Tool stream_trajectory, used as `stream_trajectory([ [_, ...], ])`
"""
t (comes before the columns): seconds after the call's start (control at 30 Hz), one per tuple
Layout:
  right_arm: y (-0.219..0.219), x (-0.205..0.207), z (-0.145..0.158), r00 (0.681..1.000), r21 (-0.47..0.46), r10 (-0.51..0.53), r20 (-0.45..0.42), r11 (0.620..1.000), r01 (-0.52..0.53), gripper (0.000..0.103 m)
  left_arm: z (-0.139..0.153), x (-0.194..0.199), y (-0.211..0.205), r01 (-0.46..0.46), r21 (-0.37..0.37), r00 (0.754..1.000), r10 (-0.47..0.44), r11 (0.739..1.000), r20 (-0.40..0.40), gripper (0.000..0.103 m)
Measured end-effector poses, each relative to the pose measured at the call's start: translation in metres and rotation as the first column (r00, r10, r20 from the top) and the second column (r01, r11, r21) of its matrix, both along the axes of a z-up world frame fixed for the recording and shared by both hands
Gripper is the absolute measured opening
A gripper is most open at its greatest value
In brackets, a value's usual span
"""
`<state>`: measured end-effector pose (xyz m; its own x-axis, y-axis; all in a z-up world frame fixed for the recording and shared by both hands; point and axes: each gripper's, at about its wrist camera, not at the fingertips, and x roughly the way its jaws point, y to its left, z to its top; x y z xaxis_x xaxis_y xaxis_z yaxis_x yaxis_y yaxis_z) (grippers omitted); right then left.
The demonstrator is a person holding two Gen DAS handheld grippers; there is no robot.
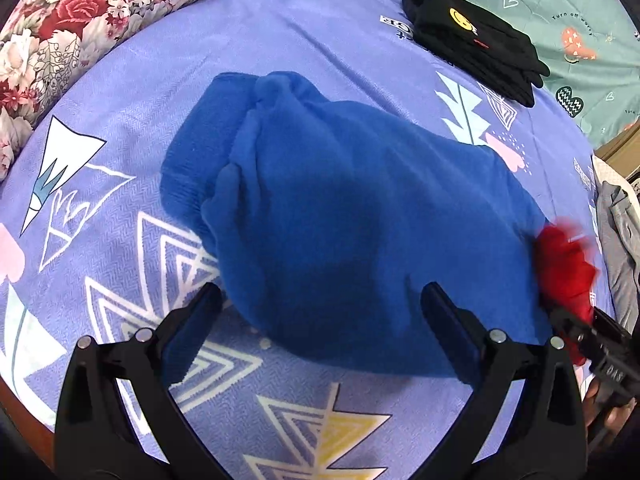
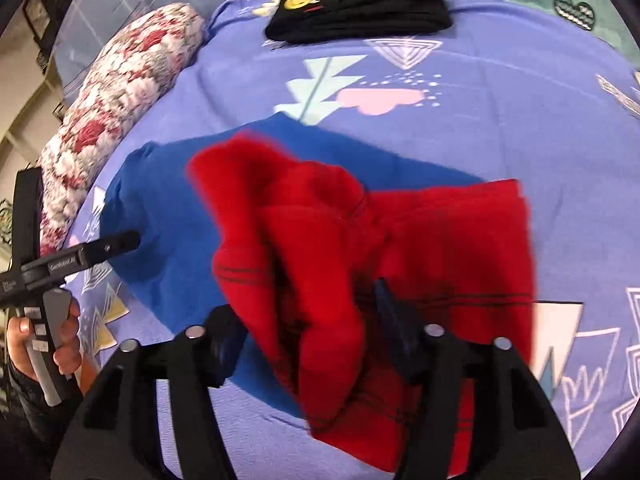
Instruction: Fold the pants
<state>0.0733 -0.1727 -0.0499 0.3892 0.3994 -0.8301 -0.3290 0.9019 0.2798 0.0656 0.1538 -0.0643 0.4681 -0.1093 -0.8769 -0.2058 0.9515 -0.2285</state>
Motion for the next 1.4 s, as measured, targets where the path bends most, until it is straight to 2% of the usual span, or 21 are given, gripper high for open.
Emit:
stream_trajectory([
  [0.1,-0.002,-0.005,0.007,1.0,0.052,0.03,0.008,0.998,-0.031,0.064,0.003,0.001,-0.002,0.001,-0.006,1.0,-0.001,1.0,0.005,0.101],
  [0.17,-0.022,-0.007,0.016,1.0,0.184,0.013,0.011,0.983,-0.015,0.064,0.01,0.0,-0.006,0.004,-0.001,1.0,-0.004,1.0,0.02,0.101],
  [0.23,-0.047,-0.008,0.03,0.998,0.281,-0.046,0.037,0.959,0.034,0.064,0.022,-0.003,-0.013,0.011,0.011,0.999,-0.011,1.0,0.051,0.101],
  [0.3,-0.076,-0.01,0.04,0.988,0.308,-0.133,0.081,0.946,0.102,0.063,0.036,-0.005,-0.026,0.039,0.022,0.995,-0.041,0.999,0.089,0.101],
  [0.37,-0.097,-0.003,0.037,0.972,0.243,-0.221,0.076,0.95,0.197,0.052,0.045,-0.004,-0.041,0.068,0.045,0.992,-0.072,0.997,0.108,0.101],
  [0.4,-0.103,0.001,0.033,0.972,0.237,-0.232,0.05,0.948,0.214,0.036,0.049,-0.002,-0.052,0.091,0.053,0.989,-0.096,0.994,0.114,0.101],
  [0.43,-0.108,0.009,0.022,0.975,0.259,-0.221,0.0,0.942,0.213,0.027,0.05,-0.001,-0.057,0.105,0.054,0.987,-0.11,0.993,0.116,0.101],
  [0.5,-0.105,0.021,0.008,0.98,0.246,-0.196,-0.026,0.949,0.196,0.021,0.052,0.003,-0.077,0.141,0.054,0.983,-0.147,0.988,0.112,0.101],
  [0.53,-0.104,0.028,-0.001,0.977,0.187,-0.212,-0.025,0.959,0.213,0.015,0.052,0.006,-0.086,0.154,0.058,0.981,-0.16,0.986,0.106,0.101],
  [0.57,-0.103,0.035,-0.011,0.966,0.09,-0.257,-0.021,0.962,0.258,0.01,0.054,0.008,-0.097,0.174,0.061,0.978,-0.179,0.983,0.104,0.101],
  [0.6,-0.104,0.038,-0.018,0.956,0.05,-0.291,-0.023,0.955,0.292,0.001,0.055,0.009,-0.107,0.193,0.067,0.974,-0.199,0.979,0.107,0.101],
  [0.63,-0.105,0.037,-0.018,0.955,0.081,-0.296,-0.027,0.951,0.297,0.007,0.056,0.01,-0.112,0.205,0.074,0.971,-0.212,0.976,0.107,0.101],
  [0.73,-0.111,0.027,-0.008,0.965,0.193,-0.258,-0.042,0.946,0.261,0.013,0.059,0.013,-0.135,0.244,0.098,0.962,-0.253,0.965,0.101,0.101],
  [0.8,-0.12,0.012,0.001,0.973,0.231,-0.229,-0.043,0.945,0.233,0.017,0.061,0.016,-0.148,0.273,0.089,0.954,-0.281,0.958,0.106,0.101],
  [0.93,-0.114,-0.024,0.0,0.993,0.17,-0.115,-0.041,0.978,0.12,0.019,0.059,0.022,-0.171,0.327,0.091,0.936,-0.335,0.941,0.103,0.101],
  [1.07,-0.107,-0.045,-0.008,0.998,0.064,-0.064,0.022,0.996,0.062,0.019,0.041,0.03,-0.177,0.336,0.081,0.939,-0.341,0.938,0.056,0.101],
  [1.17,-0.107,-0.037,-0.007,0.999,0.063,-0.052,0.0,0.997,0.052,0.021,0.019,0.034,-0.175,0.329,0.066,0.944,-0.329,0.942,-0.015,0.101],
  [1.23,-0.112,-0.03,0.003,0.998,0.085,-0.058,0.022,0.995,0.056,0.034,0.013,0.032,-0.171,0.322,0.063,0.947,-0.321,0.945,-0.027,0.101],
  [1.3,-0.114,-0.019,0.014,0.992,0.078,-0.099,0.078,0.993,0.093,0.043,0.008,0.032,-0.163,0.31,0.027,0.95,-0.309,0.95,-0.036,0.101],
  [1.33,-0.116,-0.009,0.017,0.986,0.07,-0.128,0.103,0.99,0.121,0.044,0.006,0.032,-0.159,0.303,0.007,0.952,-0.303,0.953,-0.04,0.101],
  [1.4,-0.115,0.008,0.013,0.985,0.088,-0.145,0.094,0.987,0.137,0.044,0.003,0.032,-0.156,0.297,-0.015,0.954,-0.298,0.955,-0.042,0.101],
])
